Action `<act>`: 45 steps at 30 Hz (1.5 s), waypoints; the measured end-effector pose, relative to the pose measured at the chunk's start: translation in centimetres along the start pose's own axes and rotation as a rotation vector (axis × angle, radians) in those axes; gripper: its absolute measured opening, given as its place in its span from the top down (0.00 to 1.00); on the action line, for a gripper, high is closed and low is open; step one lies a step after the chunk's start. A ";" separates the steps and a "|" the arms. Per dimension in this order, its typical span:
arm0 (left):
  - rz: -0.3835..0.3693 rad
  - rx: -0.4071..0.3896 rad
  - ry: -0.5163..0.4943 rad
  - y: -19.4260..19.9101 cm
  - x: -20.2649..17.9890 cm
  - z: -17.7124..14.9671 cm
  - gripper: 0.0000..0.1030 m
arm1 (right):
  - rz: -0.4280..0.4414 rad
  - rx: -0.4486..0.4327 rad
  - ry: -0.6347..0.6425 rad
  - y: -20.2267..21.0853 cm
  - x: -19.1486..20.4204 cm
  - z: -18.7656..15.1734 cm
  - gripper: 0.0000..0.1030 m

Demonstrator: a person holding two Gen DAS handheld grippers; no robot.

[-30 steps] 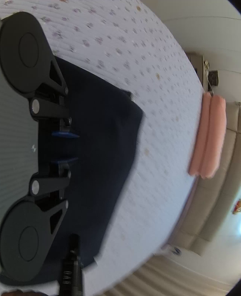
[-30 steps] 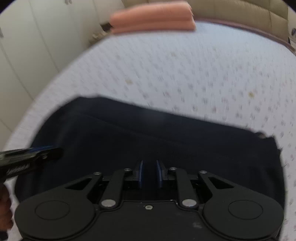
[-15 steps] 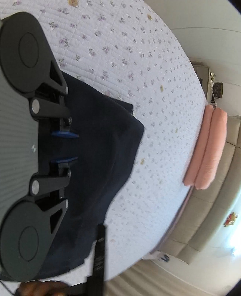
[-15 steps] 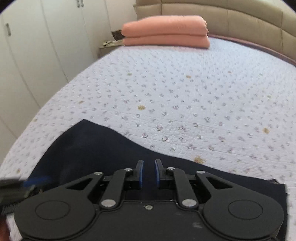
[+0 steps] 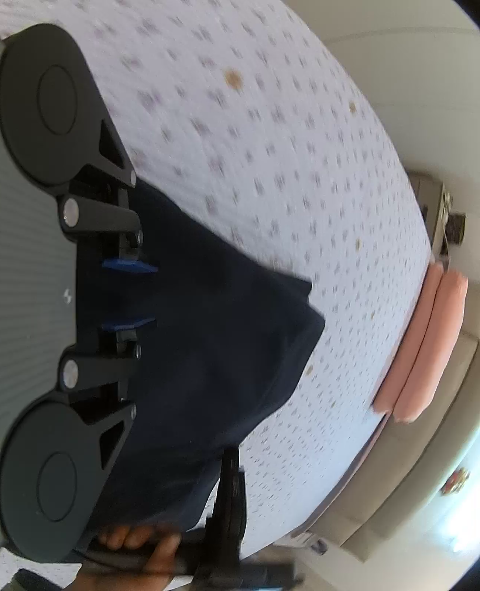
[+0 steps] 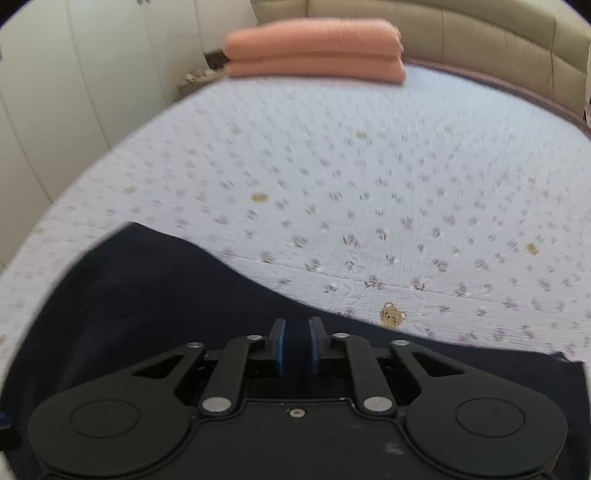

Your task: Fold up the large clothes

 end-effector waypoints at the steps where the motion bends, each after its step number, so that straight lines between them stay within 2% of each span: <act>1: 0.010 0.007 0.022 0.8 0.8 -0.4 0.68 | 0.018 0.006 -0.007 1.6 0.7 -0.9 0.83; 3: 0.015 0.025 0.087 2.2 2.4 -1.3 0.57 | 0.036 0.041 -0.029 3.7 2.1 -2.9 0.83; 6: 0.002 0.072 0.212 3.7 5.0 -3.0 0.53 | 0.001 0.092 0.008 5.9 4.5 -6.4 0.83; 11: -0.041 0.138 0.306 2.5 7.0 -4.8 0.39 | -0.054 0.205 0.019 3.4 5.4 -11.5 0.83; 15: -0.136 0.176 0.427 -0.1 7.9 -5.9 0.31 | -0.079 0.191 0.017 2.4 5.6 -11.4 0.83; 16: -0.151 0.167 0.458 -0.7 8.1 -6.0 0.31 | -0.077 0.193 0.019 2.5 5.6 -11.3 0.83; 18: -0.202 0.121 0.508 -1.0 8.2 -5.8 0.20 | -0.066 0.187 0.018 2.6 5.5 -11.3 0.83; 20: -0.244 0.088 0.550 -1.3 8.2 -5.6 0.17 | -0.062 0.187 0.014 2.5 5.6 -11.2 0.83; 26: -0.240 0.016 0.553 -2.9 7.8 -4.3 0.17 | -0.063 0.172 0.009 2.8 5.5 -11.5 0.83; 32: -0.218 -0.024 0.546 -4.2 7.2 -3.0 0.16 | -0.059 0.164 -0.034 4.0 5.3 -11.4 0.82; 34: -0.212 -0.026 0.534 -4.4 7.1 -2.9 0.16 | -0.056 0.130 -0.061 5.3 5.3 -10.6 0.82; 37: -0.214 -0.026 0.518 -4.3 7.0 -3.0 0.17 | -0.096 0.066 0.008 6.9 6.3 -9.9 0.82; 38: -0.214 -0.025 0.516 -4.3 7.0 -3.0 0.17 | -0.106 0.064 0.032 6.9 6.7 -10.2 0.82; 40: -0.208 -0.017 0.508 -4.4 6.9 -2.9 0.18 | -0.075 0.115 0.019 5.8 7.0 -11.5 0.82; 41: -0.203 -0.014 0.497 -4.4 6.8 -2.8 0.19 | -0.072 0.121 0.002 5.3 6.8 -12.2 0.82; 43: -0.195 -0.008 0.479 -4.6 6.7 -2.7 0.30 | -0.068 0.088 -0.007 4.8 6.4 -12.9 0.82; 45: -0.206 0.013 0.487 -5.0 6.9 -2.6 0.48 | -0.066 0.093 -0.052 5.0 6.2 -12.6 0.82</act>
Point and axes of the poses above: each gripper's, at about its wrist camera, not at the fingertips, and y roughly against the way its jaws point, x to its left, z to its top, the point moved 7 cm from there along -y, roughly the way its jaws point, and after that the axes turned 6 degrees about z, right-handed, at the moved point
